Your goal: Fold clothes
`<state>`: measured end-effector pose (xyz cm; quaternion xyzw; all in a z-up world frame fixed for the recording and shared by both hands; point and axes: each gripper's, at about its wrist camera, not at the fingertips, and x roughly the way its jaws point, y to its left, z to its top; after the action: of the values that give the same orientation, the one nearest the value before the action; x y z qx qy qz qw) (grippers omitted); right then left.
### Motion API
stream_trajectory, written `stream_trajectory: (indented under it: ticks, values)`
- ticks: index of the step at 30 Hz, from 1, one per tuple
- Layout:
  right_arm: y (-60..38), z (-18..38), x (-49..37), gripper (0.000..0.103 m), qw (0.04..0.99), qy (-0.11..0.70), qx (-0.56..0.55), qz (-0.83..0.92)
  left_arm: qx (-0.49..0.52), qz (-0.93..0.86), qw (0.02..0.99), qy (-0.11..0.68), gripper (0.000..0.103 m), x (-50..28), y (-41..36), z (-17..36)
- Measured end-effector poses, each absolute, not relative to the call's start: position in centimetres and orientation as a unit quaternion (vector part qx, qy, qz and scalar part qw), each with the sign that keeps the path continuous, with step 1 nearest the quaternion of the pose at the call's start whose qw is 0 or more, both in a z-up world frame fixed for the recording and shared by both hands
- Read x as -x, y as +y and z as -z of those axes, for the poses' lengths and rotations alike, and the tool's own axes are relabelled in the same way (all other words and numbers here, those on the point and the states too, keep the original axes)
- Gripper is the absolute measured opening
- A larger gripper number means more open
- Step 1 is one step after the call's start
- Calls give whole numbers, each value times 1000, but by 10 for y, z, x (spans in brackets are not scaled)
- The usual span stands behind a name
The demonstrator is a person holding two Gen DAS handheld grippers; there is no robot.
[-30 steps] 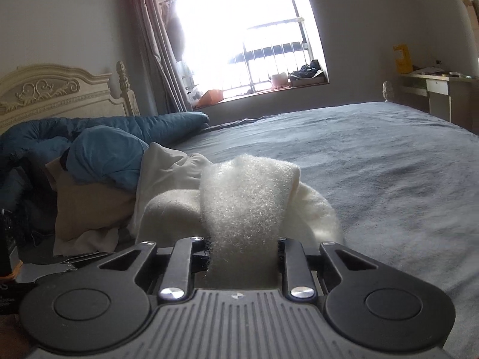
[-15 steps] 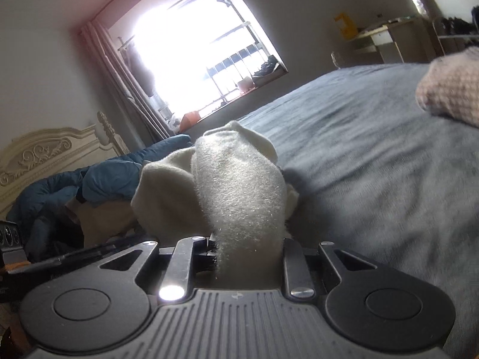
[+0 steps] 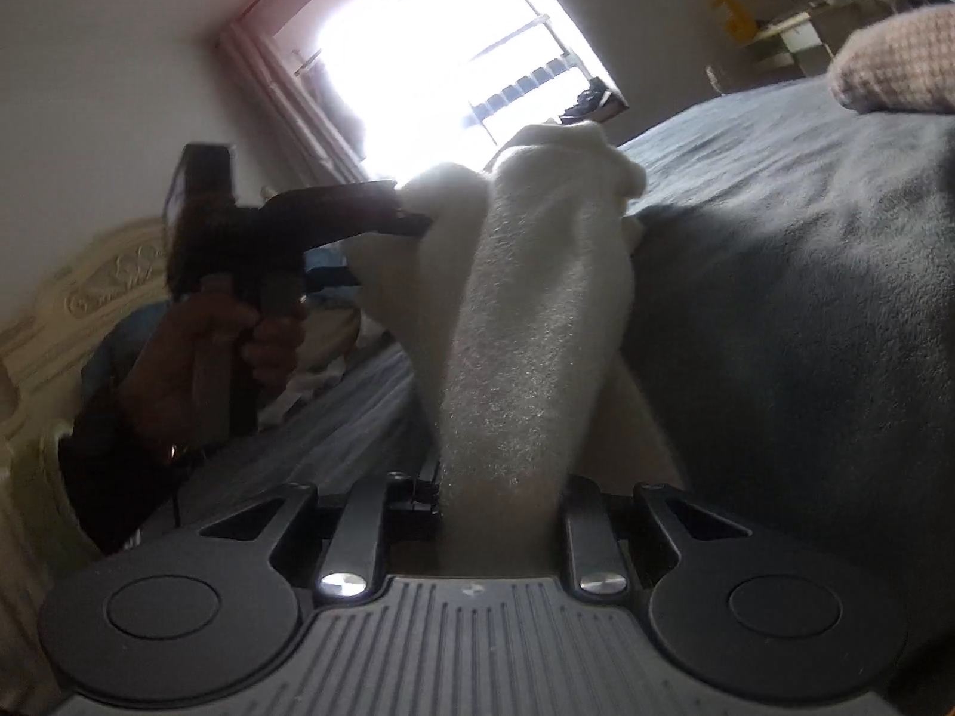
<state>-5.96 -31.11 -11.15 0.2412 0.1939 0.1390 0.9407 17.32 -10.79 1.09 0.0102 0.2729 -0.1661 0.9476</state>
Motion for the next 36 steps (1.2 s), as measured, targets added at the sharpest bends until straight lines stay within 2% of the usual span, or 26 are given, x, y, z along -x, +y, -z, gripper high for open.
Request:
stream_trajectory:
  ticks: [3,5,6,7,10,12,18,20,22,23,24,25,27,32,36]
  values:
    - [-307,107,65,24,951,193,-199,-136,2,156,946,283,57,-168,-99,-3]
    - [-314,101,67,40,952,193,-190,-139,9,151,947,284,52,-163,-94,-2]
    - [-320,97,68,55,953,191,-189,-141,13,150,947,285,50,-160,-92,-2]
    - [-327,93,71,64,955,178,-190,-139,17,148,947,286,50,-158,-90,-3]
    - [-351,80,82,79,962,139,-197,-127,25,142,946,291,50,-155,-86,-1]
    - [-367,72,87,83,965,117,-212,-103,32,136,944,299,50,-153,-81,4]
    - [-387,57,56,85,964,110,-234,-63,47,140,937,317,51,-143,-65,14]
    - [-388,50,37,85,961,113,-242,-66,55,151,938,309,54,-133,-57,6]
    - [-384,46,16,85,958,115,-254,-65,61,159,941,294,64,-123,-48,-4]
    - [-383,44,5,85,956,116,-262,-63,64,159,944,282,75,-119,-45,-12]
    - [-383,45,-4,85,952,119,-275,-62,66,158,948,269,82,-117,-44,-21]
    - [-382,49,-12,85,947,126,-291,-58,65,155,952,256,85,-118,-44,-31]
    - [-381,62,-29,85,934,146,-323,-43,58,143,959,238,103,-127,-49,-51]
    - [-367,102,-42,85,912,214,-350,-24,30,92,967,237,103,-193,-72,-78]
    - [-358,109,-38,82,926,217,-308,-25,8,49,960,275,101,-248,-87,-68]
